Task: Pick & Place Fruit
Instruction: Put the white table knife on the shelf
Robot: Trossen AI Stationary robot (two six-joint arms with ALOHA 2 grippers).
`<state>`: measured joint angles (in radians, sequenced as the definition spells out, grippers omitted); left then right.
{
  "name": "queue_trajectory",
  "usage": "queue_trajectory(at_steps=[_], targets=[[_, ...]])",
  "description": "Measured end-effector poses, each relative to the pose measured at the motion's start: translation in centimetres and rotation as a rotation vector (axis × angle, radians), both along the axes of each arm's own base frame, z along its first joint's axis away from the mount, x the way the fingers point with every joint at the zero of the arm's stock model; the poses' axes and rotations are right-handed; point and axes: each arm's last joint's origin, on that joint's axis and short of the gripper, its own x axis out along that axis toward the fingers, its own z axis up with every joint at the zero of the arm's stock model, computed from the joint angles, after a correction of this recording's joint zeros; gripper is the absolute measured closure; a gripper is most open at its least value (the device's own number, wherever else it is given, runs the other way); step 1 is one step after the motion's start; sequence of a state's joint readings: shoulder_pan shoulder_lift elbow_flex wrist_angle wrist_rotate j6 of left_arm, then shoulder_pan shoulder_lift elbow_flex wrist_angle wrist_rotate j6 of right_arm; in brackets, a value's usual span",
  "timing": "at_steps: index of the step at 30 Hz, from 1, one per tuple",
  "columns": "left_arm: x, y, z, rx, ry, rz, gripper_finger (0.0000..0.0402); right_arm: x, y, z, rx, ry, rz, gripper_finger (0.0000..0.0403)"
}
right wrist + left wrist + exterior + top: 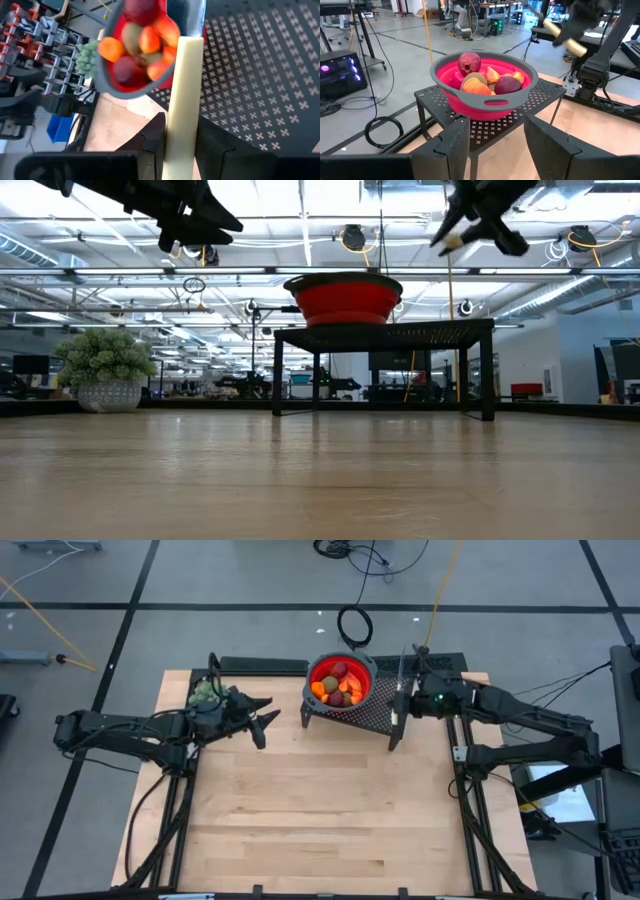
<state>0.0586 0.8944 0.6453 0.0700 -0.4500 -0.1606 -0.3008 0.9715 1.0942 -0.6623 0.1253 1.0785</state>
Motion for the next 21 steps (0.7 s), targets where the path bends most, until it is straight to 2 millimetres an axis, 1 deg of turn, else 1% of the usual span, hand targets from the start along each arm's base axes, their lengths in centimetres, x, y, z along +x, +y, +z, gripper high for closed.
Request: queue_trajectory(at_steps=[3, 6, 11, 15, 18, 21], targets=[[0.0, 0.0, 0.0, 0.008, 0.005, -0.001, 0.0213, 0.3, -0.1, 2.0, -0.013, 0.015, 0.013, 0.0332], [0.0, 0.0, 0.0, 0.009, 0.004, 0.0, 0.0213, 0.7, -0.2, 3.4, 0.008, 0.078, 0.018, 0.0332], [0.0, 0.0, 0.0, 0.022, 0.012, -0.002, 0.0213, 1.6, -0.4, 4.7, 0.099, 0.225, 0.012, 0.0332], [0.0, 0.1, 0.0, 0.026, 0.014, 0.0, 0.0213, 2.9, -0.7, 4.5, 0.171, 0.307, 0.001, 0.0332], [0.0, 0.2, 0.0, 0.026, 0.014, 0.008, 0.0213, 4.0, -1.1, 3.6, 0.216, 0.345, -0.013, 0.0332], [-0.1, 0.4, 0.0, 0.026, 0.014, 0.018, 0.0213, 4.5, -1.5, 2.4, 0.298, 0.424, -0.037, 0.0332]])
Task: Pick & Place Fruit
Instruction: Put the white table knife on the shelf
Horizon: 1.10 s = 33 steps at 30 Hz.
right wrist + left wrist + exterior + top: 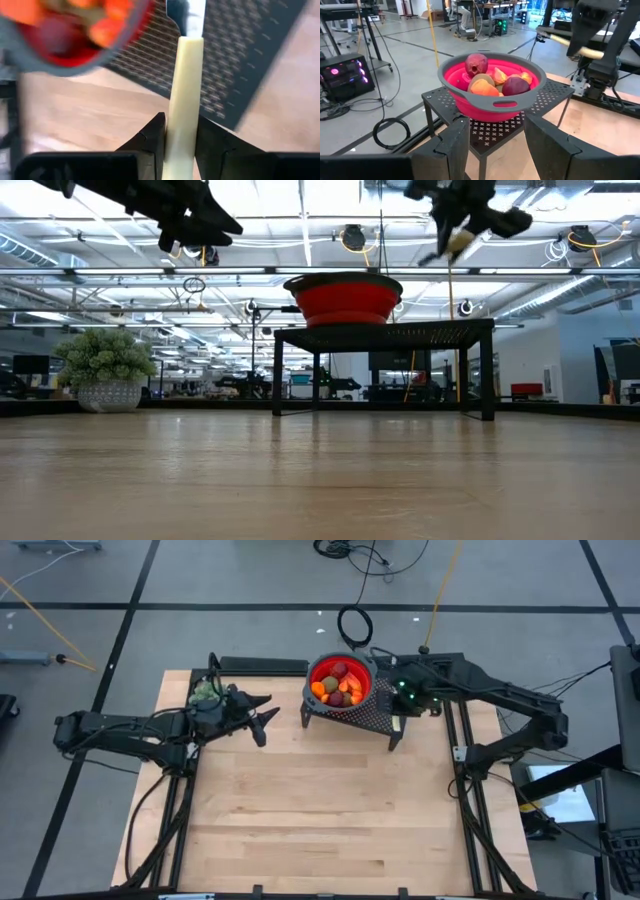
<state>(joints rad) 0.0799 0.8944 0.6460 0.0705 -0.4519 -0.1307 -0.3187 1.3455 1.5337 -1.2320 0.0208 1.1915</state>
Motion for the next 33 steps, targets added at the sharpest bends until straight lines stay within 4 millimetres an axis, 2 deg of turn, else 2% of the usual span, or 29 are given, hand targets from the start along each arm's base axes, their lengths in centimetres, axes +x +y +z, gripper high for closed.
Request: queue_trajectory(at_steps=[5, 12, 19, 33], targets=[[0.0, 0.2, 0.0, 0.002, 0.001, 0.008, 0.0213, 0.4, -0.8, -1.4, 0.072, 0.106, -0.05, 0.0332], [0.0, 0.2, 0.0, 0.008, 0.004, 0.008, 0.0213, 1.4, -1.9, -2.6, 0.107, 0.146, -0.127, 0.0327], [0.0, 0.2, 0.0, 0.017, 0.009, 0.007, 0.0213, 2.5, -2.5, -4.0, 0.118, 0.197, -0.13, 0.0329], [0.0, 0.2, 0.0, 0.023, 0.012, 0.005, 0.0213, 2.8, -2.8, -4.3, 0.081, 0.22, -0.173, 0.0323]])
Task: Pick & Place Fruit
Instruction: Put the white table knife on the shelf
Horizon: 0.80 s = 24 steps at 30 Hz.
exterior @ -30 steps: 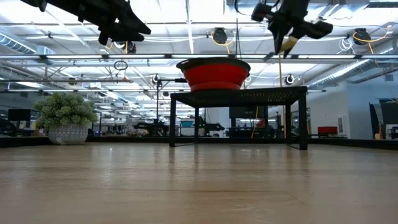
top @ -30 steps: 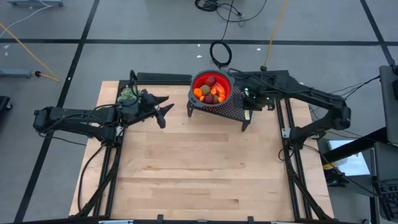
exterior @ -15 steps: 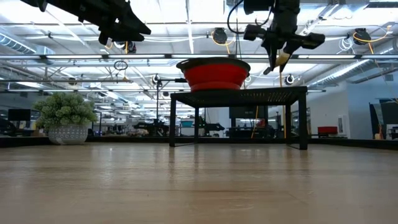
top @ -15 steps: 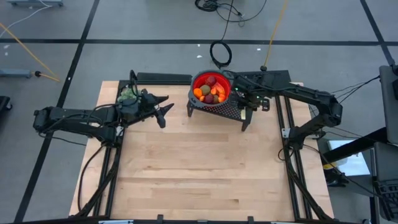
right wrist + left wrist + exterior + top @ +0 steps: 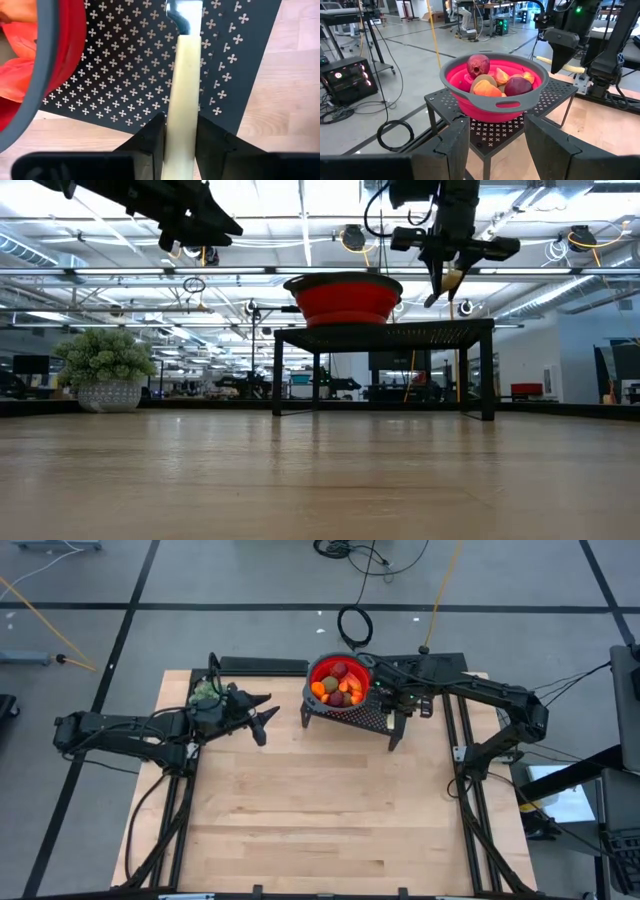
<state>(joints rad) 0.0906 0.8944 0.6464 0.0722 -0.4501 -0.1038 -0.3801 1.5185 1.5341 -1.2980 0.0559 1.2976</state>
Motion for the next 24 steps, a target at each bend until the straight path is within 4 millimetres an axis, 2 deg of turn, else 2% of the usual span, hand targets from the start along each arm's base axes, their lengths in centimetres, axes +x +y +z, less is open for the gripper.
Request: queue_trajectory(at_steps=[3, 13, 18, 24], targets=[[0.0, 0.0, 0.0, 0.008, 0.005, -0.002, 0.0213, 0.1, 0.0, -0.3, -0.002, -0.004, -0.003, 0.0321], [0.0, 0.0, 0.0, 0.014, 0.009, -0.003, 0.0213, 0.6, -0.1, -3.7, 0.028, -0.041, -0.043, 0.0333], [0.0, 0.0, 0.1, 0.018, -0.004, -0.003, 0.0213, 0.7, -0.1, -4.0, 0.027, -0.06, -0.054, 0.0319], [0.1, 0.0, 0.4, 0.03, -0.022, -0.004, 0.0213, 0.9, -0.3, -4.0, 0.018, -0.08, -0.056, 0.0324]])
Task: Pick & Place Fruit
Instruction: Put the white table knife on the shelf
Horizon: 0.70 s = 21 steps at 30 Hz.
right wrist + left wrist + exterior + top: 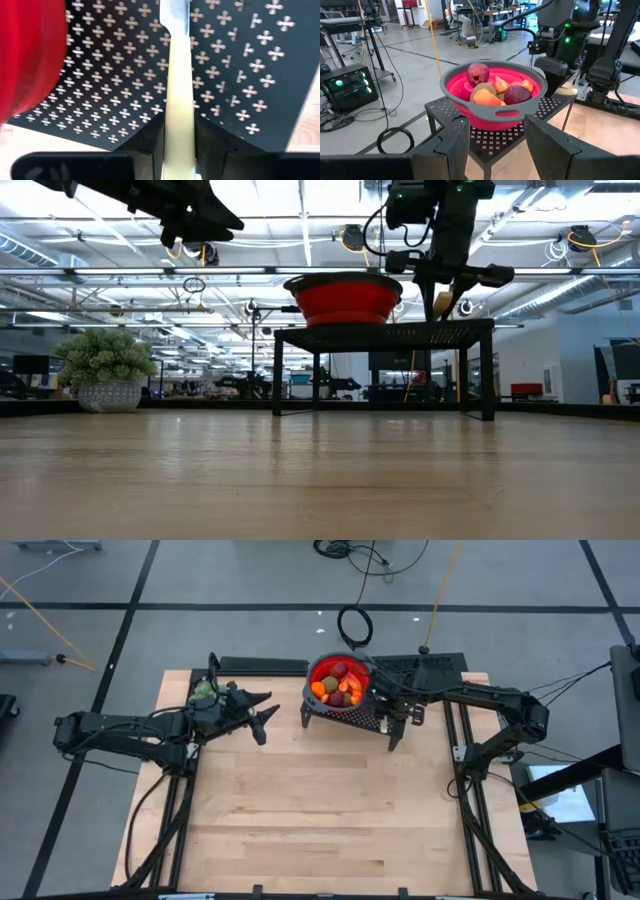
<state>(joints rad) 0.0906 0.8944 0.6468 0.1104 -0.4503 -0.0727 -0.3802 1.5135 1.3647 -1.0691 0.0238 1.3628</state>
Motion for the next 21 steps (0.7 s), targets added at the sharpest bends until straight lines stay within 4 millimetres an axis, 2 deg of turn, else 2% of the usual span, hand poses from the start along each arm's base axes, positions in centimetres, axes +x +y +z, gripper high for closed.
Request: queue_trajectory(at_steps=[21], targets=[[0.0, 0.0, -0.01, -0.001, 0.0, 0.0, 0.0213, 0.27, -0.61, 0.14, -0.043, -0.039, -0.037, 0.0312]])
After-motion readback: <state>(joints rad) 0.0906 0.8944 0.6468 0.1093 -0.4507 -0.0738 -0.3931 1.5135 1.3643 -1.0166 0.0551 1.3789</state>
